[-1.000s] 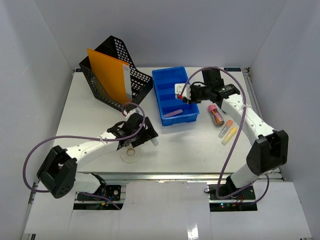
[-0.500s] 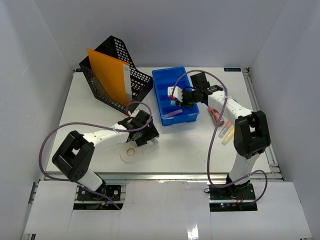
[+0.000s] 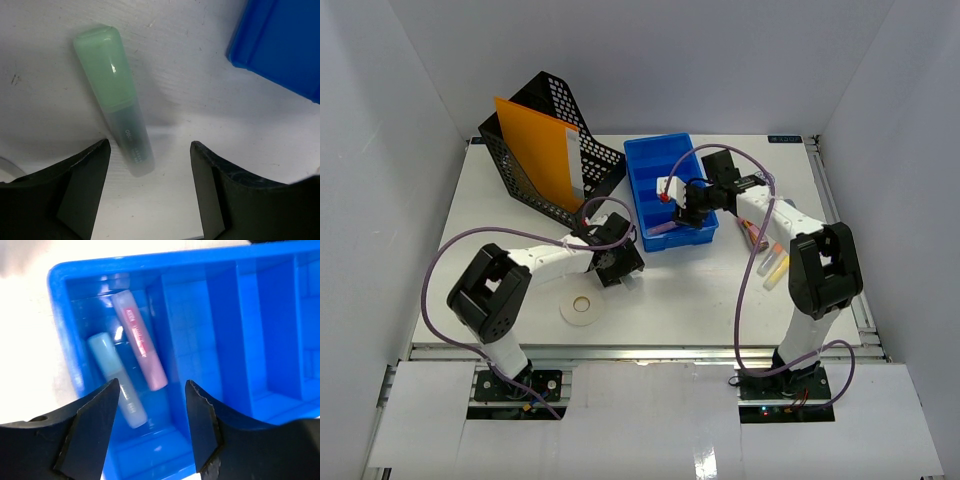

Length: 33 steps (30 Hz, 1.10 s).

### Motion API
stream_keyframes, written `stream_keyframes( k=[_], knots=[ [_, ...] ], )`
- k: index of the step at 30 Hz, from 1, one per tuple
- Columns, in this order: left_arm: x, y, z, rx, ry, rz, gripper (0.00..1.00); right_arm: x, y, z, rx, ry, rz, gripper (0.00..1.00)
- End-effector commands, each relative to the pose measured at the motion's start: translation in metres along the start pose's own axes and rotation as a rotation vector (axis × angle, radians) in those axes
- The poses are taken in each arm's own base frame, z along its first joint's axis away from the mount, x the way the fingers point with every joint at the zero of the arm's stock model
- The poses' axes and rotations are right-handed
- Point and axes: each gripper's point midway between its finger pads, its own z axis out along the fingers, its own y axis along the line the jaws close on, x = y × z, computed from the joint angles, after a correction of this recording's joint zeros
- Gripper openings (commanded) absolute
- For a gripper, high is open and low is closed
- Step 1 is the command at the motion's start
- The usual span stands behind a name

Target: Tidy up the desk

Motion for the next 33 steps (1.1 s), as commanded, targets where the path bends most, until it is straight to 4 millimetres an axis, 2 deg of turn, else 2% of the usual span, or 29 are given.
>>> stream_keyframes(
  k=[1,3,4,5,7,10,13,16,19,25,29,33],
  knots=[
    [-0.002,0.011,0.0,-0.075,0.004,0.01,0.76,-0.054,0.004,-0.065,0.053,-0.214,0.085,0.63],
    [-0.002,0.018,0.003,-0.112,0.004,0.03,0.76,-0.059,0.021,-0.082,0.035,-0.274,0.125,0.64],
    [-0.002,0.02,0.006,-0.129,0.005,0.04,0.76,-0.059,0.033,-0.089,0.022,-0.299,0.146,0.64],
    [-0.002,0.024,0.011,-0.152,0.006,0.05,0.76,-0.05,0.048,-0.092,0.001,-0.311,0.188,0.64],
    [-0.003,0.029,0.014,-0.192,0.006,0.066,0.74,-0.052,0.065,-0.106,0.007,-0.345,0.184,0.65],
    [-0.004,0.037,0.018,-0.258,0.005,0.087,0.69,-0.042,0.095,-0.113,-0.006,-0.37,0.217,0.66],
    [-0.006,0.047,0.02,-0.307,-0.003,0.105,0.63,-0.035,0.113,-0.119,-0.006,-0.397,0.237,0.66],
    [-0.007,0.061,0.021,-0.381,-0.015,0.121,0.58,-0.036,0.117,-0.129,0.031,-0.429,0.228,0.67],
    [-0.005,0.068,0.023,-0.405,-0.011,0.132,0.51,-0.032,0.119,-0.14,0.058,-0.458,0.25,0.68],
    [-0.006,0.067,0.021,-0.412,-0.003,0.197,0.22,-0.021,0.121,-0.159,0.108,-0.512,0.285,0.68],
    [-0.013,0.059,0.006,-0.396,-0.024,0.259,0.02,-0.021,0.123,-0.167,0.13,-0.533,0.28,0.68],
    [-0.026,0.049,-0.022,-0.369,-0.086,0.353,0.0,-0.019,0.123,-0.171,0.146,-0.539,0.278,0.68]
  ],
)
